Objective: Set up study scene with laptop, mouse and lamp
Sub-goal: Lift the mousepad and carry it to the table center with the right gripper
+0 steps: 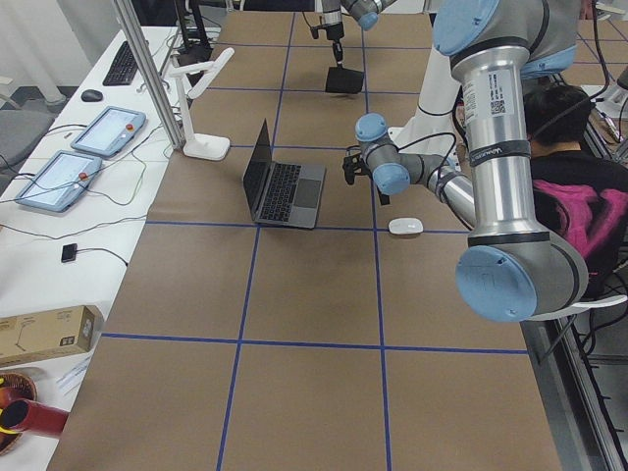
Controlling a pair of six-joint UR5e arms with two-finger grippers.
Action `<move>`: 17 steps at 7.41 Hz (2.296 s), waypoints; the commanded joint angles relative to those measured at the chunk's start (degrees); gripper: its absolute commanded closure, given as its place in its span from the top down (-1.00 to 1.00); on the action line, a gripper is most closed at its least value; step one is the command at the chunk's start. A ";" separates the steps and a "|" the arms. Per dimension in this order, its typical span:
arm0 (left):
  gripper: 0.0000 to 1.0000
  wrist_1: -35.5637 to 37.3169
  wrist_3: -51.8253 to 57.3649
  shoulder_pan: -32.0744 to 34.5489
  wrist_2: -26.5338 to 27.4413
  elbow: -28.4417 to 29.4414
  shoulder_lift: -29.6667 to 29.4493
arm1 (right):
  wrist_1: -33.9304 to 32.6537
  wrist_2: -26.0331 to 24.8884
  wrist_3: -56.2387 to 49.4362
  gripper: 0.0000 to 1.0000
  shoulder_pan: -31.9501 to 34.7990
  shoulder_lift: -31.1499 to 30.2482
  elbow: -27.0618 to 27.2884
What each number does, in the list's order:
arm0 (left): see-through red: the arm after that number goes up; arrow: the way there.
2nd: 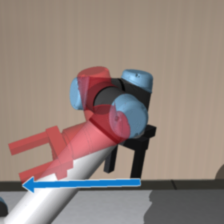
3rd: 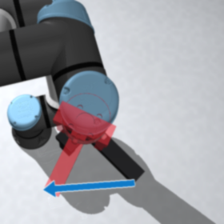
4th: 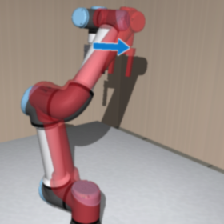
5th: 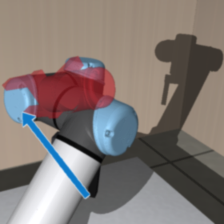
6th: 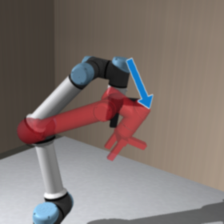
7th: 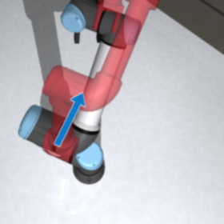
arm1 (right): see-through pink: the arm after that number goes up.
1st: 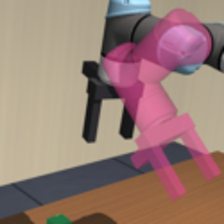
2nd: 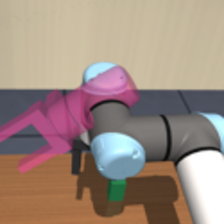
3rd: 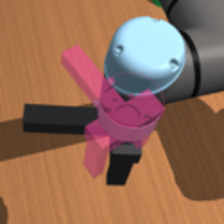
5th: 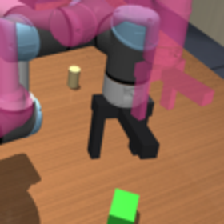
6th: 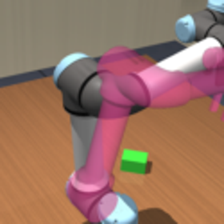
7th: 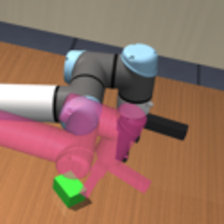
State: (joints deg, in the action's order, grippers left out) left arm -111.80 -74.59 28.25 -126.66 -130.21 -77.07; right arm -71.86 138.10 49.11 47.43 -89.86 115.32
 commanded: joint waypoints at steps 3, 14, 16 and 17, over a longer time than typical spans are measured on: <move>0.98 -0.17 -0.04 1.45 1.58 0.48 -1.15 | -40.64 -0.37 -11.38 -0.77 5.30 28.01 -0.10; 1.00 -0.44 2.78 6.21 2.03 6.37 -2.74 | -58.13 -5.29 -11.84 1.00 4.34 53.03 -13.90; 1.00 -7.43 3.13 6.21 2.46 10.22 -0.82 | -58.05 -5.39 -13.33 1.00 4.16 52.95 -13.37; 1.00 -10.08 3.04 5.86 2.47 10.50 1.37 | -58.05 -5.91 -13.42 1.00 4.07 52.69 -13.02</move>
State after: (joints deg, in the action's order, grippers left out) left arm -118.00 -71.56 34.36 -124.31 -120.97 -77.86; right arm -129.91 132.70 36.13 51.62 -36.96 101.90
